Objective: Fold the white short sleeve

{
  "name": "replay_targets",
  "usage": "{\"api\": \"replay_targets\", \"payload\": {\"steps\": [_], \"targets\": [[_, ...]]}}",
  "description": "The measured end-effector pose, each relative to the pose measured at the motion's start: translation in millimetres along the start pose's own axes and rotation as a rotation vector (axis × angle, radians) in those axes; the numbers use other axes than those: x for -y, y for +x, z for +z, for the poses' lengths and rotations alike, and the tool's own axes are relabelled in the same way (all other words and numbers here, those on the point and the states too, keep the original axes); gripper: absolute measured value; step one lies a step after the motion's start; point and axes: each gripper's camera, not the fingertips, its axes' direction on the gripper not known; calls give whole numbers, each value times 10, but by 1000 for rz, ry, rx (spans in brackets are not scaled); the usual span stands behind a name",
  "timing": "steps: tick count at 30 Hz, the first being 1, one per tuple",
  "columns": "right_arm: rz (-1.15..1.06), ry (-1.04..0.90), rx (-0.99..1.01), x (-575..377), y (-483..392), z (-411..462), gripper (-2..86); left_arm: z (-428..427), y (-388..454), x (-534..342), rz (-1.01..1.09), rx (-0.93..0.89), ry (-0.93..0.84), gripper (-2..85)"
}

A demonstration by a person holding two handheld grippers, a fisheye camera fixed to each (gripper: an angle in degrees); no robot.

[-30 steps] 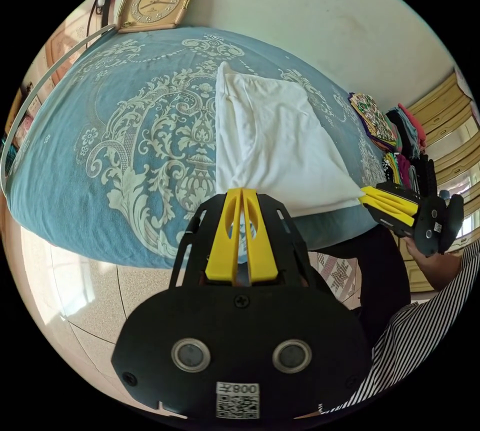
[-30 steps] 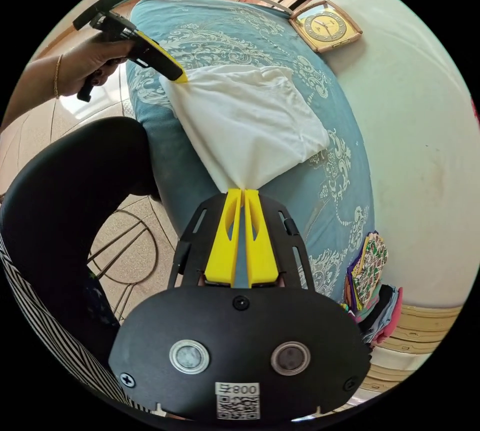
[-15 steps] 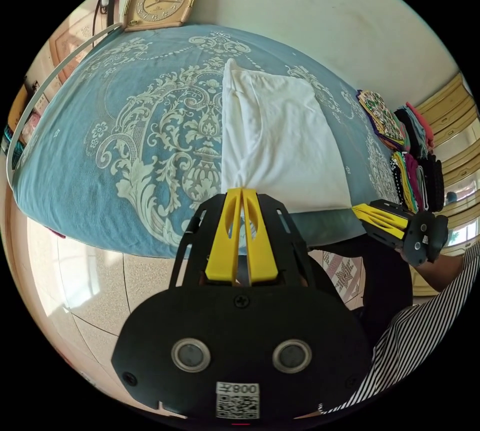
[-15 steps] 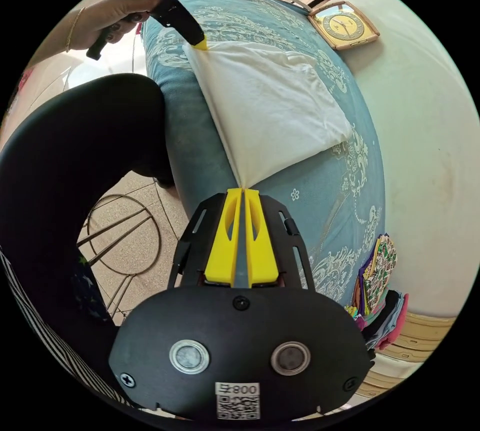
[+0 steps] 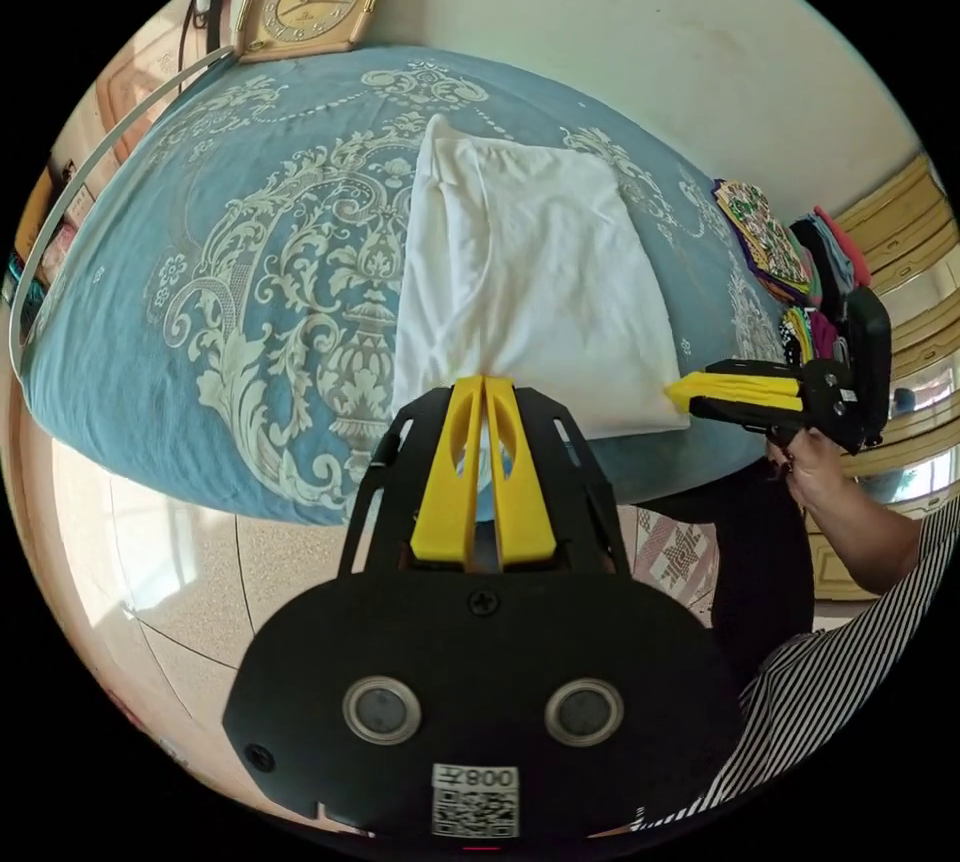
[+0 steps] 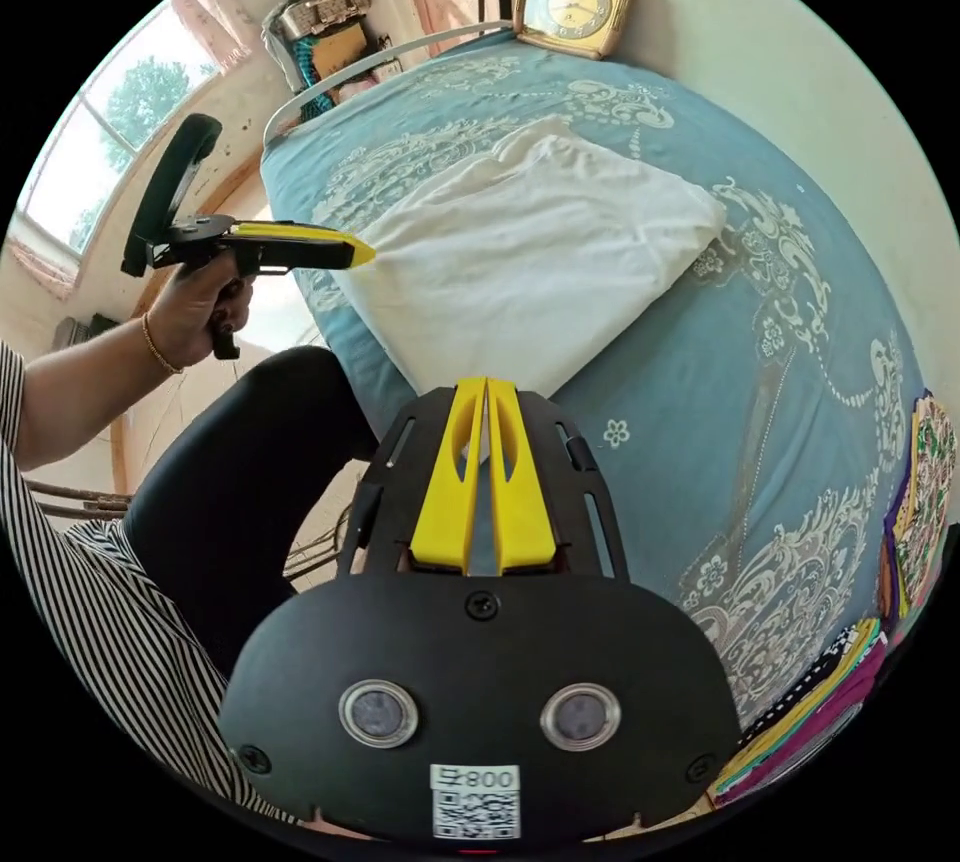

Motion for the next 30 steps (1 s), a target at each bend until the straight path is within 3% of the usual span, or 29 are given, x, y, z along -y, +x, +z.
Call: {"api": "replay_targets", "payload": {"steps": [1, 6, 9, 13, 16, 18, 24, 27, 30], "targets": [[10, -81, 27, -49, 116, 226, 2, -16, -24, -23, -10, -27, 19, 2], [33, -9, 85, -322, 511, 208, 1, -187, 144, 31, -1, -23, 73, 1], [80, 81, 104, -228, 969, 109, 1, -202, 518, 216, 106, -137, 129, 1], [143, 176, 88, 204, 1827, 153, 1, 60, 1019, 431, 248, -205, 71, 1], [190, 96, 112, 516, 2415, 530, 1, 376, 1121, 469, 248, -193, -88, 1], [195, 31, 188, 595, 2690, 786, 1, 351, 1132, 520, 239, -204, -72, 1], [264, 229, 248, 602, 3299, 610, 1, 385, 1177, 589, 213, -230, -112, 2], [345, 151, 177, 782, 3699, 953, 1, 416, 1198, 639, 200, -267, -137, 2], [375, 95, 289, 829, 4001, 1244, 0, 392, 1205, 648, 181, -310, -141, 3]]}}
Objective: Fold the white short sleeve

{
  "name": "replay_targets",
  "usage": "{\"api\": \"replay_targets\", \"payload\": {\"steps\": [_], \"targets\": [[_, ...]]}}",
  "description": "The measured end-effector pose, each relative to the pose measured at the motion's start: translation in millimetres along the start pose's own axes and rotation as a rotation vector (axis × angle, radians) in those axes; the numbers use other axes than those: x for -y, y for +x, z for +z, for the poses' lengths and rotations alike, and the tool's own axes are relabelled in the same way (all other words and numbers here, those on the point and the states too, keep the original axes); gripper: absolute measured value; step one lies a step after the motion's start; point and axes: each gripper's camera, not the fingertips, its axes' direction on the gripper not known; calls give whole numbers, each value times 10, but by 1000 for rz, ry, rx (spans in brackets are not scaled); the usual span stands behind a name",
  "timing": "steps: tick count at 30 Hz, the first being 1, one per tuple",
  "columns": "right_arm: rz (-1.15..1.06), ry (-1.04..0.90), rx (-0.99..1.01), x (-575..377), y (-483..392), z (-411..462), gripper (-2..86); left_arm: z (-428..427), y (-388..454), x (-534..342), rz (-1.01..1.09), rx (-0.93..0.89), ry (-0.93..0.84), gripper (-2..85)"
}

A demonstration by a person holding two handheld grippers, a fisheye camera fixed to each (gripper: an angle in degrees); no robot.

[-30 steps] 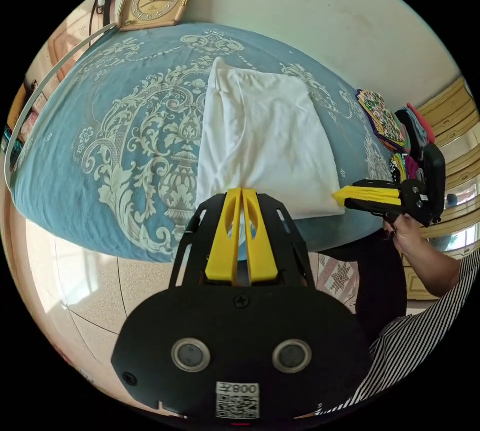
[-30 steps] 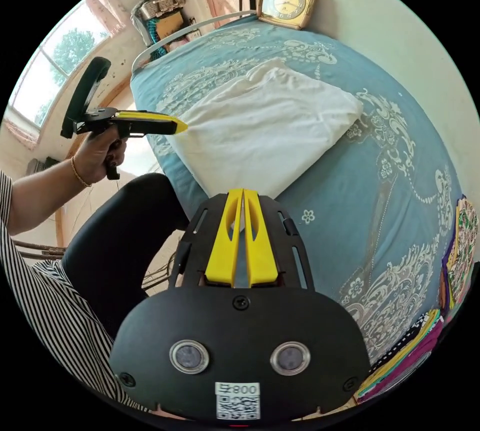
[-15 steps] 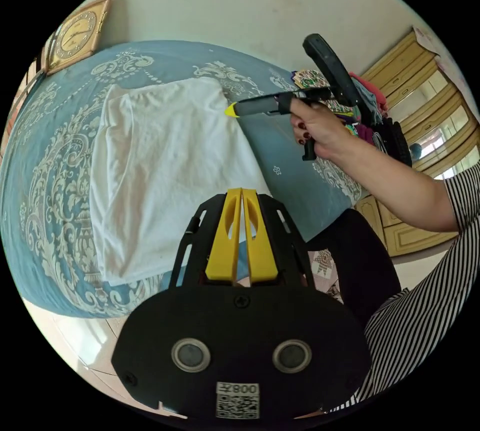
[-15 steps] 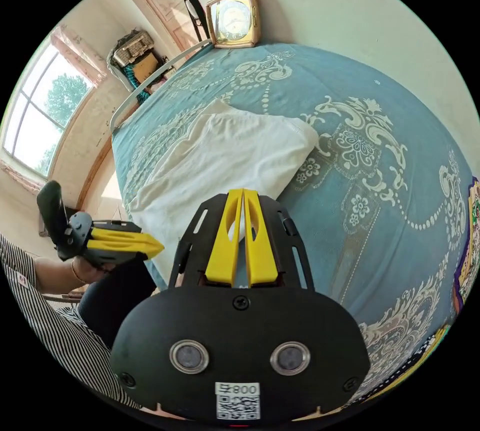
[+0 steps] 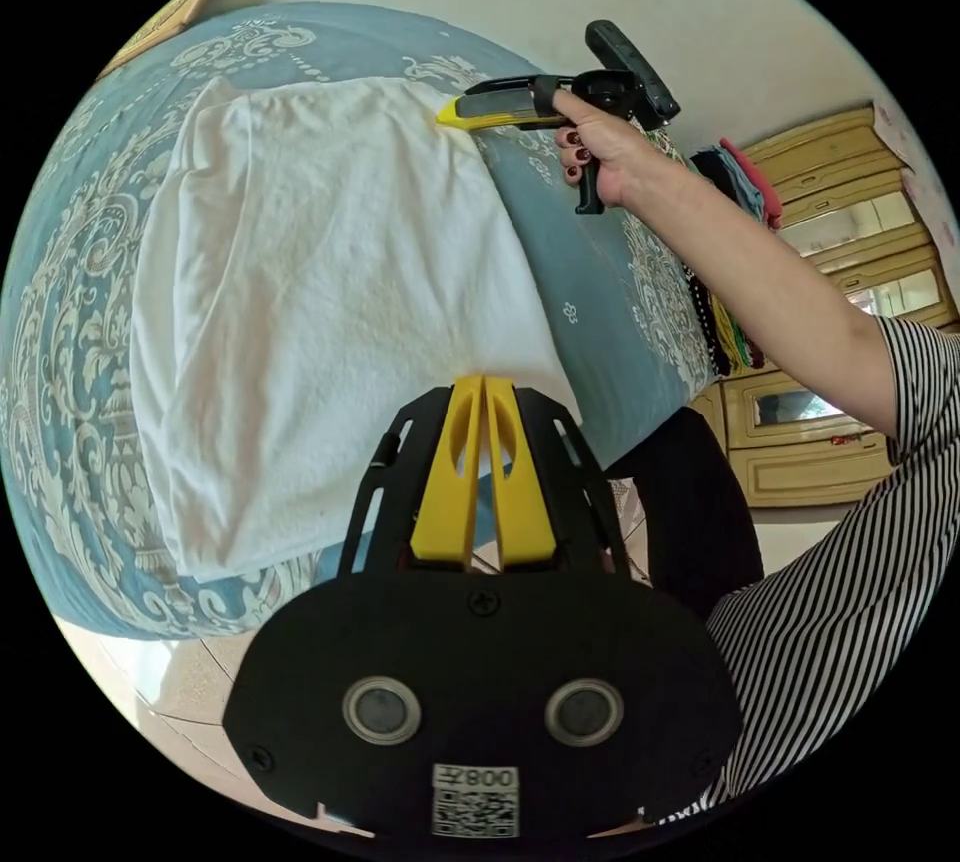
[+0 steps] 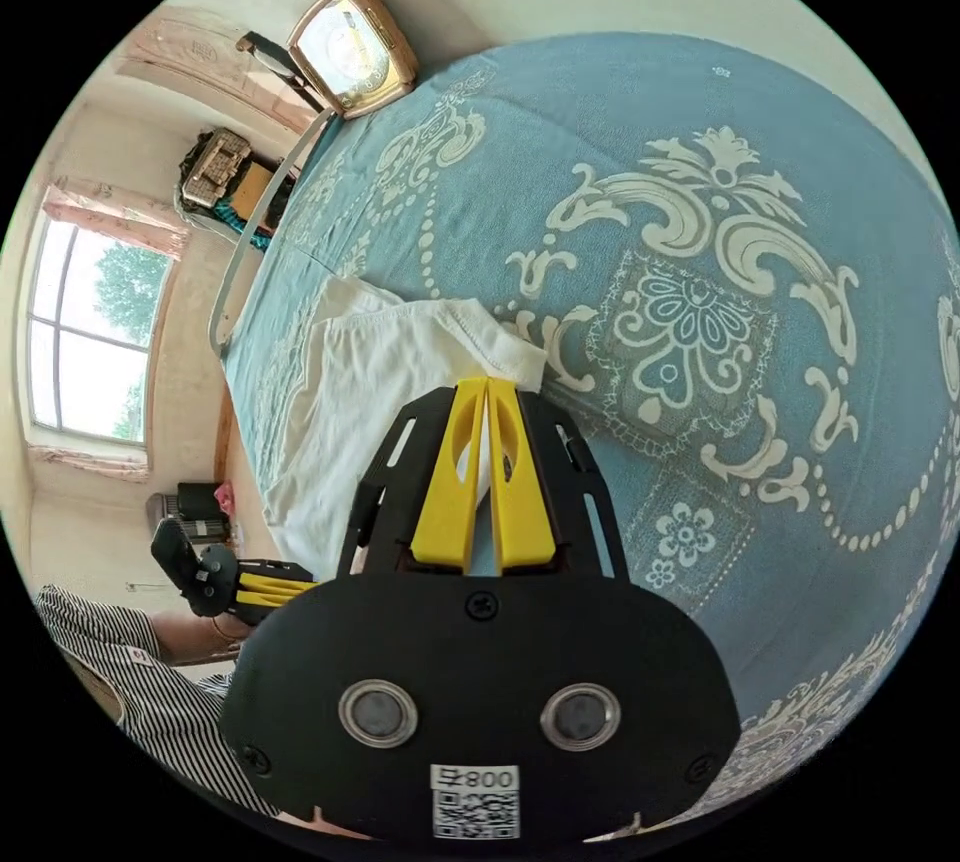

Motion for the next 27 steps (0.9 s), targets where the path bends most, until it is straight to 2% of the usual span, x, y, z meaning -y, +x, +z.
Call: {"api": "replay_targets", "payload": {"steps": [4, 7, 9, 11, 14, 15, 17, 21, 24, 27], "targets": [[-48, 56, -39, -237, 78, -149, 1, -319, 61, -155, -30, 27, 85, 2], [-59, 74, 87, -670, 107, -207, 1, -592, -50, -390, -128, 117, 158, 1], [-89, 44, 171, -983, 38, -111, 1, -679, -169, -513, -205, 168, 170, 1], [-120, -69, 253, -1344, -98, 221, 1, -654, -285, -616, -261, 230, 153, 1], [-121, -216, 207, -1590, -140, 752, 1, -626, -262, -658, -281, 177, 169, 1], [-111, -206, 210, -1610, -112, 800, 1, -638, -227, -658, -287, 179, 168, 2], [-69, -182, 284, -1589, 11, 791, 2, -714, 31, -677, -249, 219, 192, 2], [-50, -149, 238, -1705, 148, 652, 5, -690, 412, -721, -152, 140, 205, 6], [91, -147, 345, -1921, 527, 691, 13, -504, 803, -661, -10, 90, 162, 16], [208, -134, 446, -2142, 851, 813, 29, -223, 1304, -496, 183, 142, 79, 33]]}}
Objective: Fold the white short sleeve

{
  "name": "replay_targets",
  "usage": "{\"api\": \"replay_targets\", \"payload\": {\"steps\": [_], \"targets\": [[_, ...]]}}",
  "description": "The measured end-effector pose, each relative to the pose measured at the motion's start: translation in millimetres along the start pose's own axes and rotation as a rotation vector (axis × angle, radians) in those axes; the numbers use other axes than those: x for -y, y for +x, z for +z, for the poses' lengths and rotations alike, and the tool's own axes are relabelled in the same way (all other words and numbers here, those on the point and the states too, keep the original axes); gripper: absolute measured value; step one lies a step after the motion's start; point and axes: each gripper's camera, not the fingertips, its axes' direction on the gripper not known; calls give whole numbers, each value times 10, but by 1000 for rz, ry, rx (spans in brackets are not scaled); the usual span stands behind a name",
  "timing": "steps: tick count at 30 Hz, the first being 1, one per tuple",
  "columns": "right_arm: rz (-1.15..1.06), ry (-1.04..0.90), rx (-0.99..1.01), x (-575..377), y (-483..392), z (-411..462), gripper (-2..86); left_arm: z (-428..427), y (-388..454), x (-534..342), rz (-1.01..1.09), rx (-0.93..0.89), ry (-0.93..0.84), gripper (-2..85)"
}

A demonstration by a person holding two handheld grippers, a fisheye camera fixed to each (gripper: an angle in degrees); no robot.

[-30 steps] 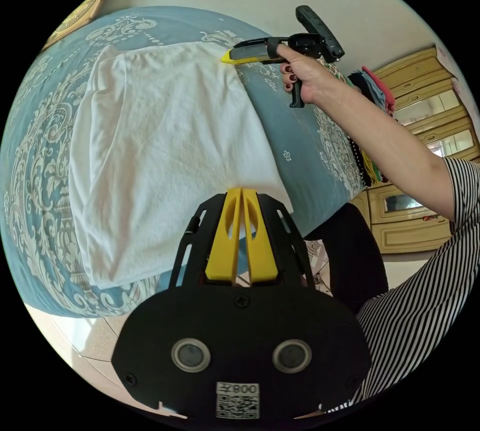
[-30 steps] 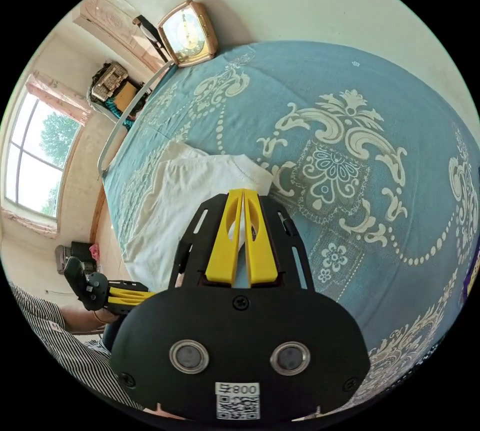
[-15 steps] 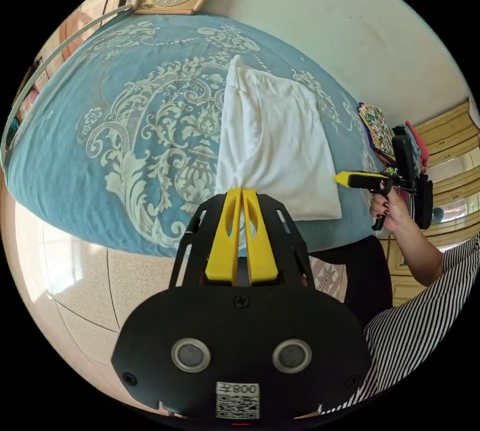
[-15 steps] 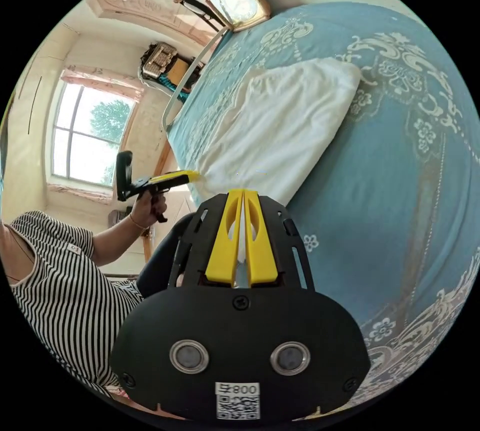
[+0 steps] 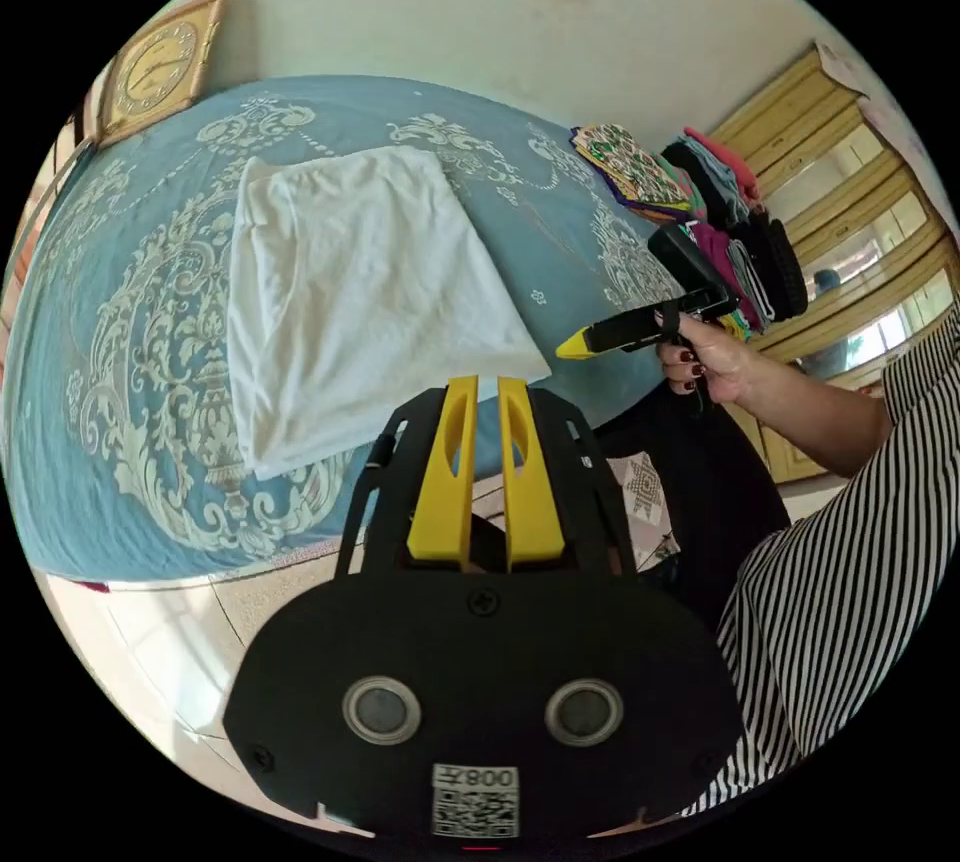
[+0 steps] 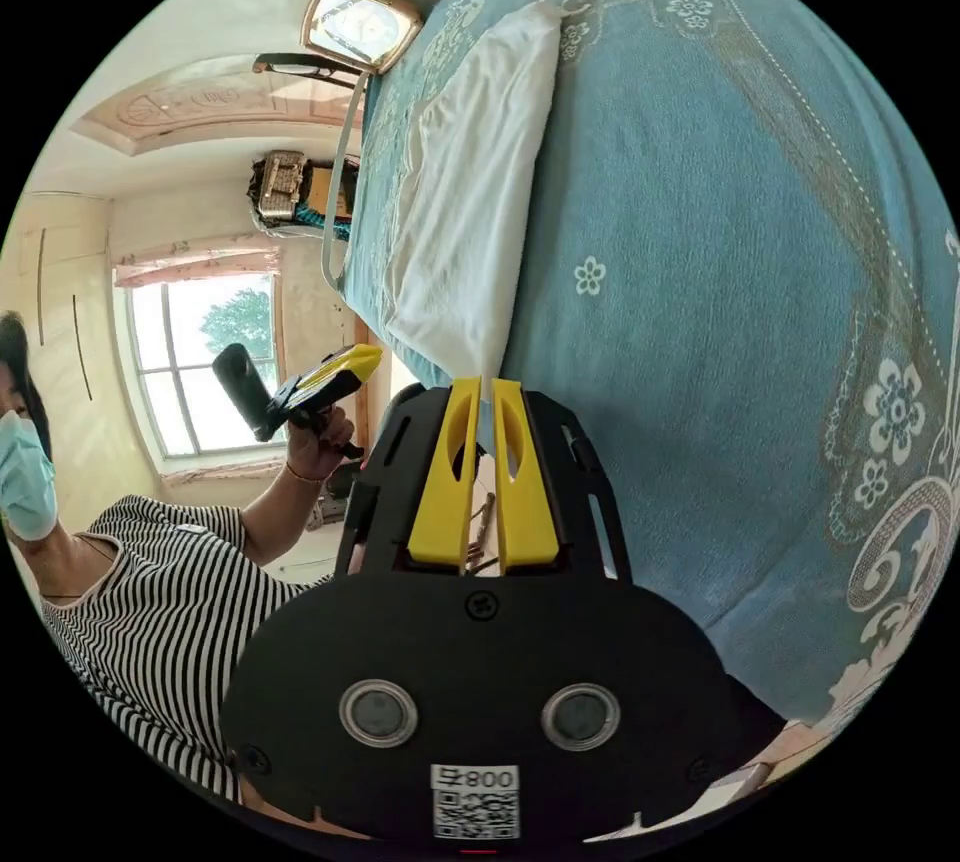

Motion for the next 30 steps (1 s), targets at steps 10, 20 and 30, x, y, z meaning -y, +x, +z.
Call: {"api": "replay_targets", "payload": {"steps": [10, 20, 30], "targets": [[140, 13, 240, -11, 625, 220, 77, 710, 915, 219, 395, 260, -208, 40], [173, 4, 329, 94, 826, 533, 88, 555, 804, 6, 312, 202, -97, 9], [173, -20, 381, 135, 768, 933, 64, 587, 415, -333, 261, 182, -75, 11]]}}
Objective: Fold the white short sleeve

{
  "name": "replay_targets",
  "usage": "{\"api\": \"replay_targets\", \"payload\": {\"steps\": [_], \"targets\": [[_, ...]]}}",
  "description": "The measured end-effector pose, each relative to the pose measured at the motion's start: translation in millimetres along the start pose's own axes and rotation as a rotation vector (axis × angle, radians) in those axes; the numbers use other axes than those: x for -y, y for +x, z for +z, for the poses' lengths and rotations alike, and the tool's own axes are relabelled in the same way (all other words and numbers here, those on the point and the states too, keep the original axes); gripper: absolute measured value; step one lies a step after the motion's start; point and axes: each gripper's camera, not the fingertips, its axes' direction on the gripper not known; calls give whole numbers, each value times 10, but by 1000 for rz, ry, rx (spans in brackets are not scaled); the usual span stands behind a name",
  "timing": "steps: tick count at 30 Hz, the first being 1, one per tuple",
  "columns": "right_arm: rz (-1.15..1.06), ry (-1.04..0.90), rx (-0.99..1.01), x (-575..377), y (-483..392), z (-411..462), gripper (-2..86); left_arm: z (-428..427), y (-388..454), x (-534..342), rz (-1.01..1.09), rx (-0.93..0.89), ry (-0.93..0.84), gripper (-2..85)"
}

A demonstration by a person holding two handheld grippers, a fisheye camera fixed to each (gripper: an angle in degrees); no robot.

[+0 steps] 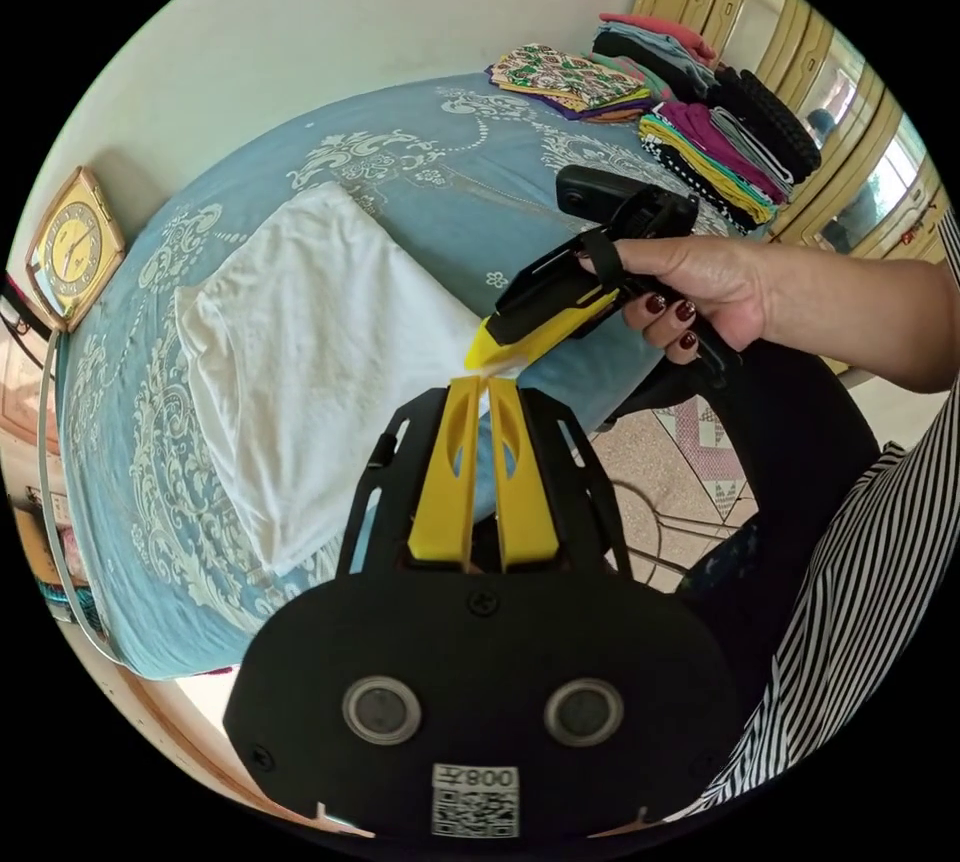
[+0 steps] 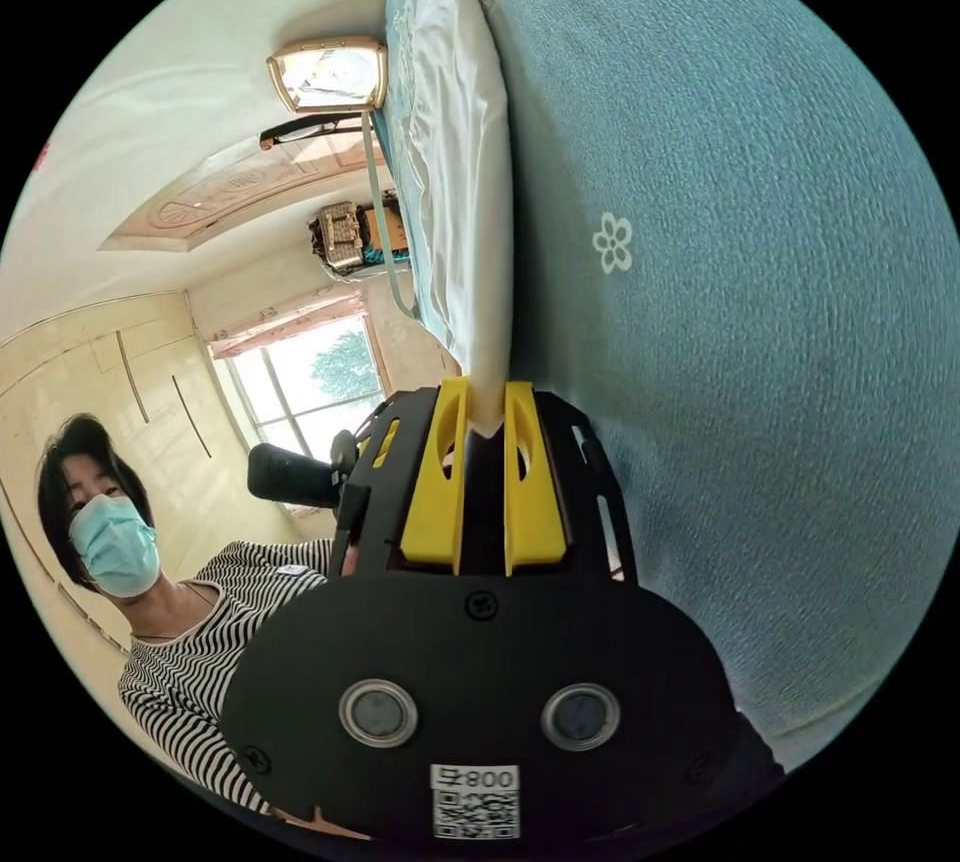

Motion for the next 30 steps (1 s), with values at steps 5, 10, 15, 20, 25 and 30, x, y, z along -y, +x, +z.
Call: {"api": "replay_targets", "payload": {"steps": [5, 10, 15, 20, 25, 30], "targets": [[-19, 12, -15, -104, -57, 84, 34, -104, -607, -584, -236, -162, 74, 9], [-62, 18, 12, -202, -206, 146, 27, 48, -1316, -1411, -538, -476, 165, 23], [-102, 21, 60, -304, -390, 207, 24, 420, -1812, -2225, -849, -784, 318, 62], [-138, 16, 53, -422, -601, 255, 23, 855, -2102, -2797, -1091, -992, 465, 98], [-140, 24, 80, -548, -684, 268, 23, 1037, -2298, -3215, -1248, -1033, 618, 106], [-146, 27, 94, -699, -755, 253, 23, 1104, -2474, -3542, -1349, -1024, 711, 96]]}}
